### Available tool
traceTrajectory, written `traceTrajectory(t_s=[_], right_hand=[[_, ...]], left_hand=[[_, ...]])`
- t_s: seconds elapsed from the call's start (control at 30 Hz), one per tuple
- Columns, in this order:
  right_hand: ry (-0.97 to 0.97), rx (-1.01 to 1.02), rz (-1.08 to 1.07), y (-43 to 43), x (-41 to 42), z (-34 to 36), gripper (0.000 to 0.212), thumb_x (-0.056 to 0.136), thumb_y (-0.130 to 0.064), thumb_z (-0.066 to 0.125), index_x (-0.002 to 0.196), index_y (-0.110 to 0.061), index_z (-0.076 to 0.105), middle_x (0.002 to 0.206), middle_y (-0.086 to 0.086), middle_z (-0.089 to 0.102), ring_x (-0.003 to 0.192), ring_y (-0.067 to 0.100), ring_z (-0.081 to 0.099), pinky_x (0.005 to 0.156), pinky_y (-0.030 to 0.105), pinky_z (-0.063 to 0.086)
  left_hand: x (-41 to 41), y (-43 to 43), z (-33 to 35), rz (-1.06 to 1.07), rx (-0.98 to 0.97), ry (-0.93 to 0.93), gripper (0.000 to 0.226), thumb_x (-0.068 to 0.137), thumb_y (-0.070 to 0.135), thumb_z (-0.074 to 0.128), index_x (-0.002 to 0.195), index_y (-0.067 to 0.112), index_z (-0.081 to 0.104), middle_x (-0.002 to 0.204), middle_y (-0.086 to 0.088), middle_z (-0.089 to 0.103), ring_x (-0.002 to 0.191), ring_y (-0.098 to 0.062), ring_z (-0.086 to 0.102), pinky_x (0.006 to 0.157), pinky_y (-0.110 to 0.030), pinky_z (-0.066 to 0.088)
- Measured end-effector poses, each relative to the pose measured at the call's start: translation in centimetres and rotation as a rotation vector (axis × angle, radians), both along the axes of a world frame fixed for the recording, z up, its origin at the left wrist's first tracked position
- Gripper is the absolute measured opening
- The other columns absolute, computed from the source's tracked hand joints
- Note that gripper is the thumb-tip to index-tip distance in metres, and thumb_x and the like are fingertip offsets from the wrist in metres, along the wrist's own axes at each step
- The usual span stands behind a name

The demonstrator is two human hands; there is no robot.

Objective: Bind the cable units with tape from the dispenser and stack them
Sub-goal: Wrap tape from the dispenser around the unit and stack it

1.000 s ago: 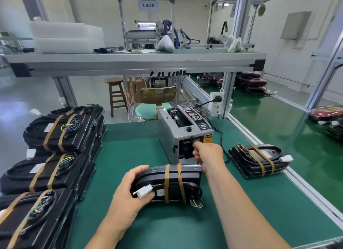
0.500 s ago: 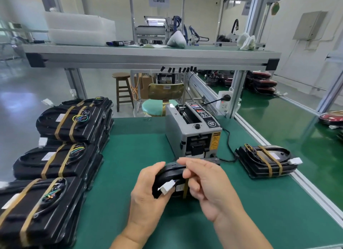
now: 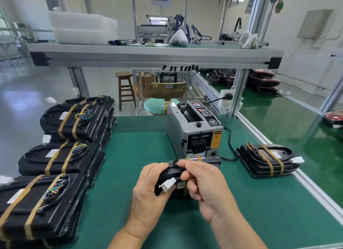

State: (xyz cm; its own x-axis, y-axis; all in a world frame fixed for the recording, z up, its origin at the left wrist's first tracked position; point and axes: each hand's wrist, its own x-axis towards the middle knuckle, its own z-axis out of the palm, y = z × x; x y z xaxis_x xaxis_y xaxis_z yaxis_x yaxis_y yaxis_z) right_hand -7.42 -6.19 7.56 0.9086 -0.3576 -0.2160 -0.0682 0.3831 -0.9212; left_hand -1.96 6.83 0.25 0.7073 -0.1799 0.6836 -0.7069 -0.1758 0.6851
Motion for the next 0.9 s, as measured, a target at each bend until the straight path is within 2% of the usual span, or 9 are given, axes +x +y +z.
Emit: traceTrajectory(t_s=[0.57,0.77,0.9], right_hand=[[-0.005,-0.058,0.012,0.49,0.01,-0.23,0.02,0.096,-0.001,0.05,0.094,-0.001,0.07,0.055,0.005,0.061,0.032,0.008,0.034,0.032,0.015,0.022],[-0.009,-0.059,0.01,0.62,-0.07,-0.28,0.021,0.095,-0.001,0.05,0.091,-0.004,0.071,0.055,0.006,0.061,0.033,0.009,0.036,0.032,0.015,0.022],[-0.013,-0.069,0.01,0.64,-0.21,-0.3,0.023,0.096,-0.002,0.05,0.09,-0.005,0.072,0.056,0.006,0.062,0.034,0.009,0.036,0.033,0.015,0.023]], left_hand=[[-0.15,0.39,0.26,-0.002,0.064,-0.021,0.058,0.072,0.012,0.077,0.124,0.032,0.06,0.112,0.004,0.06,0.104,-0.01,0.061,0.089,-0.012,0.045],[-0.01,0.55,-0.08,0.008,0.106,-0.04,0.07,0.068,-0.004,0.084,0.124,0.031,0.061,0.11,0.005,0.057,0.101,-0.01,0.06,0.087,-0.01,0.044],[-0.07,0.6,0.03,0.017,0.114,-0.049,0.065,0.071,0.002,0.083,0.124,0.033,0.06,0.108,0.002,0.057,0.101,-0.01,0.059,0.086,-0.012,0.046]])
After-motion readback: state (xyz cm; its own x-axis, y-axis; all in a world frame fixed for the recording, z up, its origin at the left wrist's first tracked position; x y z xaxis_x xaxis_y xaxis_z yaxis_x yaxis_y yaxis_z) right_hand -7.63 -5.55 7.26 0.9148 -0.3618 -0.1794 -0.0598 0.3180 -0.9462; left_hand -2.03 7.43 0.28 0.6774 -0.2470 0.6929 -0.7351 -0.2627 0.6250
